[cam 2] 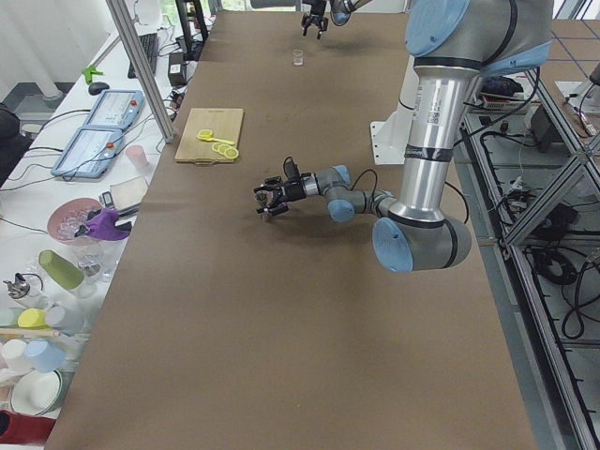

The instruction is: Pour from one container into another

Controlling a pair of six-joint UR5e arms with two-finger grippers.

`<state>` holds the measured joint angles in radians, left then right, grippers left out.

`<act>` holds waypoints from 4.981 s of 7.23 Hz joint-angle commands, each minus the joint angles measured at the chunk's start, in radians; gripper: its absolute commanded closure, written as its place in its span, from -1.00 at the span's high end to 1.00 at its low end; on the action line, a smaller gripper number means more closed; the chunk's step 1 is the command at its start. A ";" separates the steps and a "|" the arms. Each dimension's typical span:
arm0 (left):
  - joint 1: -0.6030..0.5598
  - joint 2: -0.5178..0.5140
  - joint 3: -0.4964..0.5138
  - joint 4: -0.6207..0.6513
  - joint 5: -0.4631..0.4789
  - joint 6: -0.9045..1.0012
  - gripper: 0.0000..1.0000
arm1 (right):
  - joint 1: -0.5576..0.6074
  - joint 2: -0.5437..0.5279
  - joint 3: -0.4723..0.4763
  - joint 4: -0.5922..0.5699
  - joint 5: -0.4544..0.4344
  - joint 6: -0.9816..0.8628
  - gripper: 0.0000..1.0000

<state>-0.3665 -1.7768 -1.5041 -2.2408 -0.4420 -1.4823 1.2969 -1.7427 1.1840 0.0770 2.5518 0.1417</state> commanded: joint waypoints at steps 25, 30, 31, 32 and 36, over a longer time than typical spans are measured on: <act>-0.774 -0.101 -0.340 0.676 -1.526 1.229 0.96 | 0.427 -0.063 0.599 -1.884 -0.315 -0.634 1.00; -0.882 -0.023 -0.337 0.679 -1.658 1.255 0.95 | 0.426 -0.054 0.600 -1.884 -0.288 -0.633 1.00; -0.914 0.046 -0.338 0.666 -1.716 1.258 0.95 | 0.426 -0.055 0.591 -1.884 -0.286 -0.633 1.00; -0.955 0.104 -0.341 0.661 -1.766 1.324 0.95 | 0.426 -0.055 0.589 -1.884 -0.286 -0.633 1.00; -1.194 0.324 -0.341 0.661 -1.867 1.565 0.95 | 0.424 -0.055 0.569 -1.861 -0.288 -0.636 1.00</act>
<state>-1.4880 -1.5165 -1.8442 -1.5803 -2.3000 0.0107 1.7214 -1.7983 1.7584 -1.7880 2.2649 -0.4926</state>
